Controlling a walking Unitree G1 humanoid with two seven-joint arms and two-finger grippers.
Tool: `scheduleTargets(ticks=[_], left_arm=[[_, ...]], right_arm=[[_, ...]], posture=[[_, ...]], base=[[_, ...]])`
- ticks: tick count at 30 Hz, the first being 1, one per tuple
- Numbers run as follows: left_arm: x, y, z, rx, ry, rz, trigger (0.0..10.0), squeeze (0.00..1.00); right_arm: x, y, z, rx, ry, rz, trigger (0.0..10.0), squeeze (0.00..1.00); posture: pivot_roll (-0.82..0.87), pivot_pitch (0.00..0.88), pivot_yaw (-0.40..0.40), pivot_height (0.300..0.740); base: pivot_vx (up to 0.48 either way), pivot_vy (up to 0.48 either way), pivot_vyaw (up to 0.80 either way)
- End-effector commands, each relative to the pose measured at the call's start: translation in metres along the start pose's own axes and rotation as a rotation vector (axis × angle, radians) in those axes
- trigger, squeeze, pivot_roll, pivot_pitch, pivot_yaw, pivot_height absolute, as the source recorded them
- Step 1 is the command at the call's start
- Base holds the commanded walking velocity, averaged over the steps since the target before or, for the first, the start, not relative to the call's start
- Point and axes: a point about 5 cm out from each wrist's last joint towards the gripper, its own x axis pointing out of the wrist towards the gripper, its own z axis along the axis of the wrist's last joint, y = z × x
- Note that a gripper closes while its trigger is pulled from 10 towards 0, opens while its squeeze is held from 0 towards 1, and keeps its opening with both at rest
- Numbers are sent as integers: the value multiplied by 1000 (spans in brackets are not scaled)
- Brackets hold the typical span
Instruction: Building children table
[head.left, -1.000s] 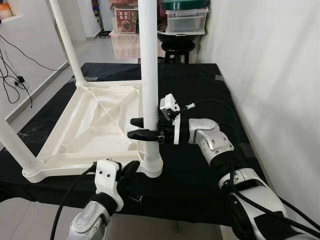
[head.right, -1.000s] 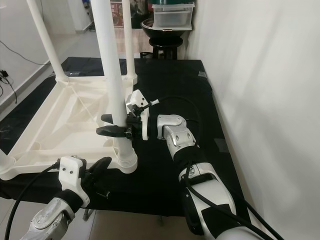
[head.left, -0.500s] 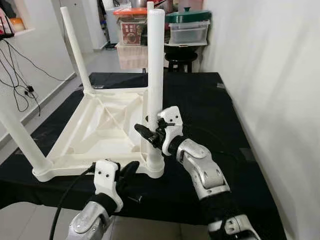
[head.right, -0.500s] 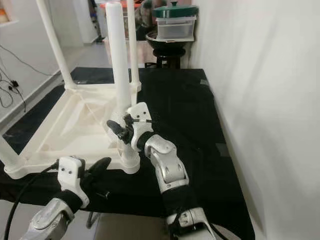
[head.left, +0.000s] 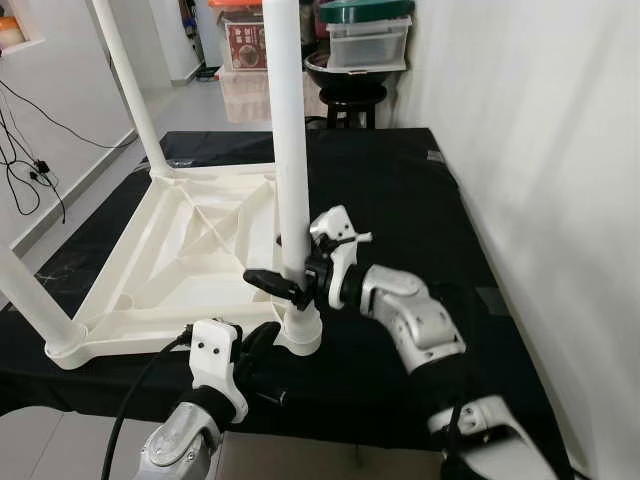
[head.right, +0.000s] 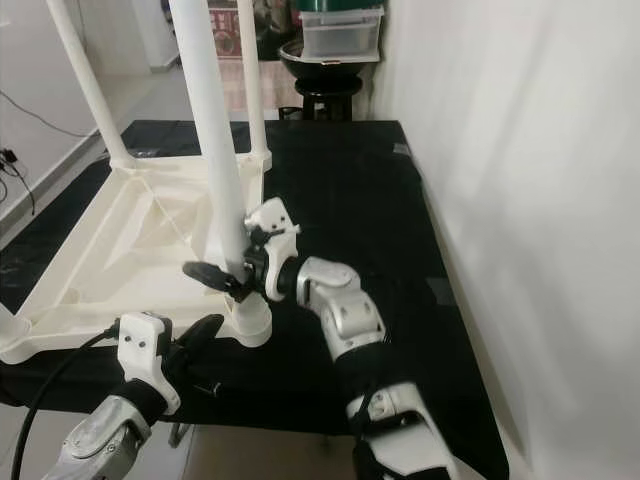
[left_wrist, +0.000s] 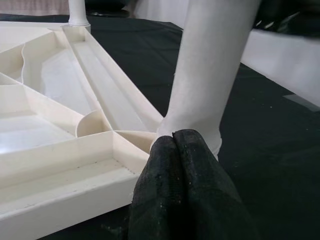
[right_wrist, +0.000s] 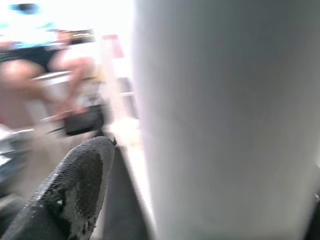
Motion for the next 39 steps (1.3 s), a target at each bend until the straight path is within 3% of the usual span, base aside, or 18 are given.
scheduleTargets(ticks=[1, 2, 7, 8, 9, 10, 19, 22, 23, 24, 26, 27, 30, 35, 36, 37, 38, 39], left_arm=[[-1, 2, -4, -9, 22, 2, 10000, 0], [-1, 2, -4, -9, 22, 3, 10000, 0], [-1, 3, -5, -10, 25, 2, 10000, 0], [-1, 3, -5, -10, 26, 3, 10000, 0], [-1, 3, -5, -10, 26, 3, 10000, 0], [-2, 3, -5, -9, 26, 3, 10000, 0], [-2, 2, -5, -11, 25, 3, 10000, 0], [-2, 1, -5, -12, 23, 1, 10000, 0], [-3, 2, -5, -12, 23, 2, 10000, 0], [-3, 2, -5, -11, 24, 3, 10000, 0], [-5, 2, -3, -11, 22, 3, 10000, 0], [-5, 2, -3, -11, 21, 3, 10000, 0], [-5, 2, -3, -11, 21, 3, 10000, 0], [-4, 3, -2, -15, 24, -7, 10000, 0], [-4, 3, -2, -15, 24, -8, 10000, 0], [-4, 3, -2, -13, 21, -2, 10000, 0], [-4, 4, -2, -11, 18, 6, 10000, 0], [-4, 4, -2, -11, 18, 7, 10000, 0]], right_arm=[[4, 4, 0, -3, -13, 84, 10000, 333], [3, 2, 3, -4, -7, 141, 10000, 0], [2, -2, 4, 9, 21, 256, 10000, 0], [4, -4, 4, 18, 23, 255, 4431, 0], [4, -4, 4, 18, 23, 255, 4431, 0], [5, -5, 4, 27, 25, 251, 0, 0], [2, -12, -5, 57, 8, 197, 0, 0], [0, -14, -13, 71, 3, 93, 0, 0], [6, -18, -33, 117, 61, -250, 0, 0], [5, -20, -47, 138, 113, -506, 0, 0], [-4, 11, -80, 198, 235, -661, 0, 0], [-6, 21, -85, 215, 248, -633, 0, 0], [-6, 26, -87, 223, 254, -619, 0, 0], [4, 11, -72, 124, 194, -558, 0, 0], [6, 12, -72, 116, 199, -539, 9098, 0], [10, 12, -69, 111, 195, -529, 10000, 0], [13, 12, -64, 109, 187, -532, 10000, 0], [16, 12, -60, 110, 175, -502, 10000, 1000]], posture=[[5, 0, 6, 740], [9, 0, 8, 740], [15, 0, 8, 740], [19, 0, 8, 740], [19, 0, 8, 740], [21, 0, 7, 740], [18, 0, 7, 740], [18, 0, 5, 740], [13, 0, -5, 740], [13, 0, -5, 740], [4, 0, -4, 740], [4, 0, -4, 740], [4, 0, -4, 740], [0, 0, 11, 740], [0, 0, 11, 740], [7, 0, 8, 740], [7, 0, 8, 740], [10, 0, 8, 740]], base=[[0, 0, 0], [0, 0, 0], [0, 0, 0], [0, 0, 0], [0, 0, 0], [0, 0, 0], [0, 0, 0], [0, 0, 0], [0, 0, 0], [0, 0, 0], [0, 0, 0], [0, 0, 0], [0, 0, 0], [0, 0, 0], [0, 0, 0], [0, 0, 0], [0, 0, 0], [0, 0, 0]])
